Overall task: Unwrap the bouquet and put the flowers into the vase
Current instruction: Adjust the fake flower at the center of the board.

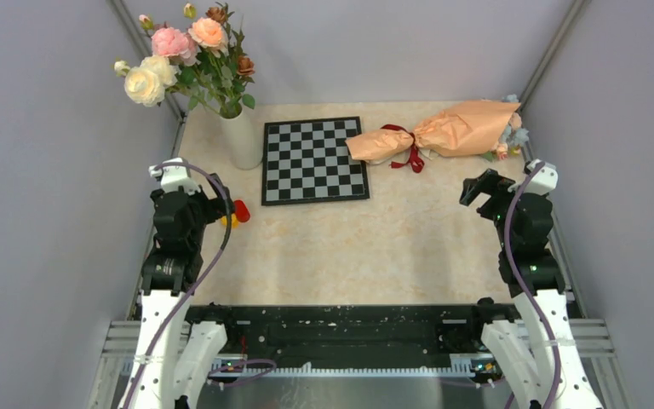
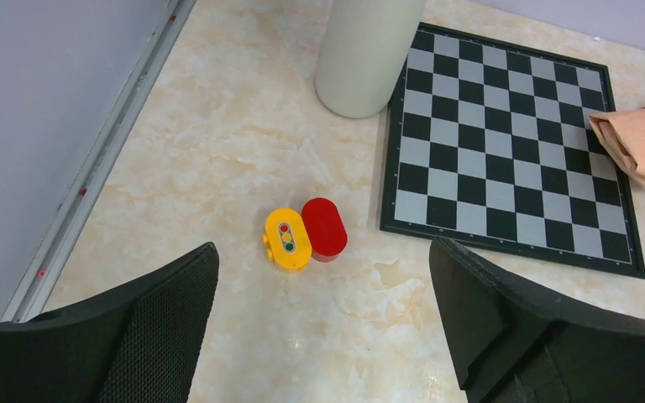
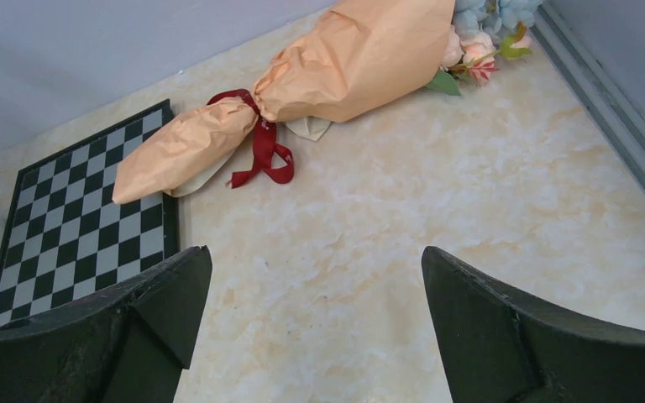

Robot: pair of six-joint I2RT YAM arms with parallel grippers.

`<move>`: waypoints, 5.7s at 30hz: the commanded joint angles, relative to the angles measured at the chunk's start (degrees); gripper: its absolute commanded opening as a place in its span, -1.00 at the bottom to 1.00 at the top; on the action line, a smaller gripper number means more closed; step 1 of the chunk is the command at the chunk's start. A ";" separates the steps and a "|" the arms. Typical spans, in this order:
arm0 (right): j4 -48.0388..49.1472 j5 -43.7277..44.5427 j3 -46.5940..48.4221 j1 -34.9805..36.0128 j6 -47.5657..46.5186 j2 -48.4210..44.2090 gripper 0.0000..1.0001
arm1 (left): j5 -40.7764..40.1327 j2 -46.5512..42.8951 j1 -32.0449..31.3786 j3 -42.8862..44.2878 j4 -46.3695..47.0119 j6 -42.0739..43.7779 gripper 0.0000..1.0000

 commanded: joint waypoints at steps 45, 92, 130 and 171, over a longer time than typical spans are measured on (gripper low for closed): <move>36.35 -0.68 14.28 17.76 38.12 55.20 0.67 | 3.33 3.31 0.25 -0.68 3.51 4.53 0.97; 40.20 23.94 35.64 31.11 50.51 85.63 -0.24 | 3.48 2.73 -1.60 -0.95 3.61 4.35 0.97; -0.74 22.84 -12.12 31.11 37.37 13.29 -0.41 | 2.86 2.55 -1.60 -0.91 3.52 4.36 0.97; -0.70 8.27 25.34 4.78 12.01 58.61 0.60 | 1.09 2.58 -1.60 -1.33 3.61 4.31 0.97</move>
